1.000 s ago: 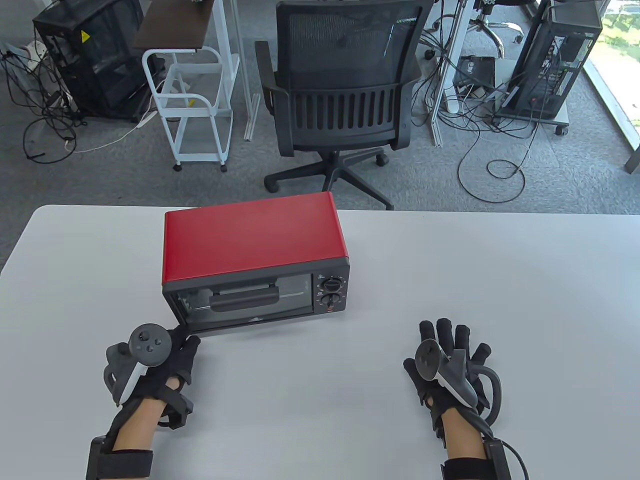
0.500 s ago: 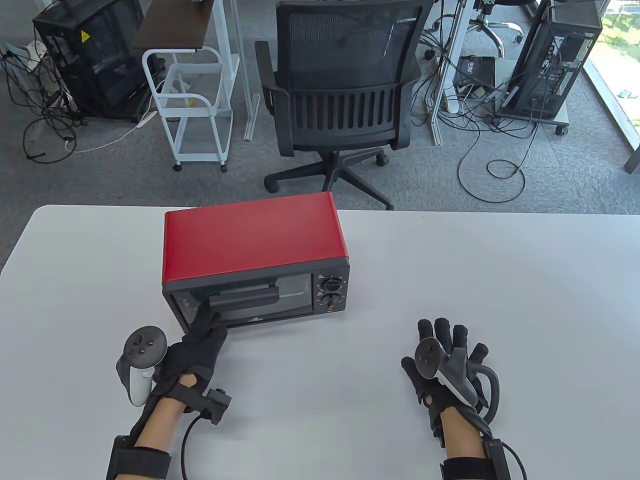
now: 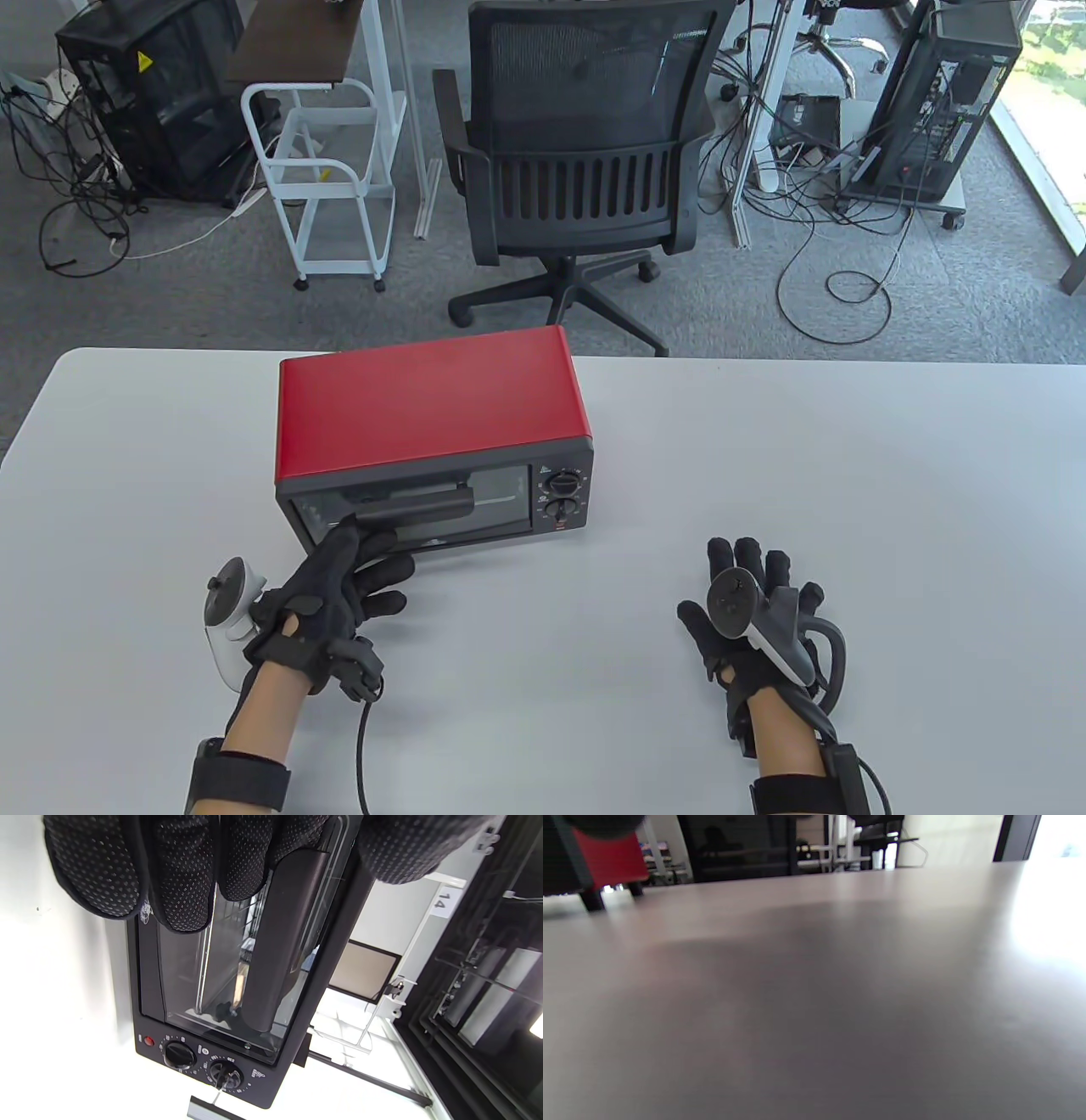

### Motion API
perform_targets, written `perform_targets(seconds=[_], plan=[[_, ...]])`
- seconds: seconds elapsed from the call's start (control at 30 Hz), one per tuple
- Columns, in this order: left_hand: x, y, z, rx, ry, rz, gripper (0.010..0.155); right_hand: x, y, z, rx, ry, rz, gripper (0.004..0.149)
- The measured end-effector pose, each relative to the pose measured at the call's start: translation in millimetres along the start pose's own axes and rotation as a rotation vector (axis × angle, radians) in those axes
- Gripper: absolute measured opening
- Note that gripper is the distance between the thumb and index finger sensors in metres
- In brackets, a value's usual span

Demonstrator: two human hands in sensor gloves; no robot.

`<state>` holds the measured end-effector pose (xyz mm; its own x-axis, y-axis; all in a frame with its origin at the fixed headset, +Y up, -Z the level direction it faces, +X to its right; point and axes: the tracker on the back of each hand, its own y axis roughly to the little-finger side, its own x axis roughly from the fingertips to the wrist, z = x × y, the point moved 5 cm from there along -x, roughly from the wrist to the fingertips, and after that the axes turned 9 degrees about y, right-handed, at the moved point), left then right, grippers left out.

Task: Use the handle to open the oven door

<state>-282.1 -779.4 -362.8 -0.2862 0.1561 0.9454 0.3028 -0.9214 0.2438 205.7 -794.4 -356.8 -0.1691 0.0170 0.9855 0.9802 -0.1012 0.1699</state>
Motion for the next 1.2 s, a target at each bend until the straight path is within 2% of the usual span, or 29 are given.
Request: perform_targets(seconds=[0.07, 0.27, 0.53, 0.83, 1.0, 1.2], plan=[[2.2, -1.8, 0.8, 0.023, -0.002, -0.045, 0.075, -0.7, -0.1, -0.3, -0.008, -0.006, 0.000, 0.083], [14.1, -7.7, 0.4, -0.134, -0.088, -0.169, 0.077, -1.7, -0.6, -0.6, -0.031, -0.013, 0.002, 0.082], [40.2, -6.5, 4.4, -0.341, -0.268, -0.330, 0.082, -2.7, -1.0, -1.8, -0.067, -0.031, 0.004, 0.082], [61.5, 15.2, 0.0, -0.380, -0.383, -0.350, 0.076, -3.5, -0.7, -2.1, -0.080, -0.042, 0.001, 0.082], [69.8, 32.6, -0.3, -0.374, -0.388, -0.383, 0.070, -3.4, 0.0, -2.4, -0.085, -0.049, 0.000, 0.082], [75.3, 51.9, -1.2, -0.391, -0.345, -0.493, 0.068, -3.2, 0.7, -3.3, -0.088, -0.058, 0.000, 0.082]])
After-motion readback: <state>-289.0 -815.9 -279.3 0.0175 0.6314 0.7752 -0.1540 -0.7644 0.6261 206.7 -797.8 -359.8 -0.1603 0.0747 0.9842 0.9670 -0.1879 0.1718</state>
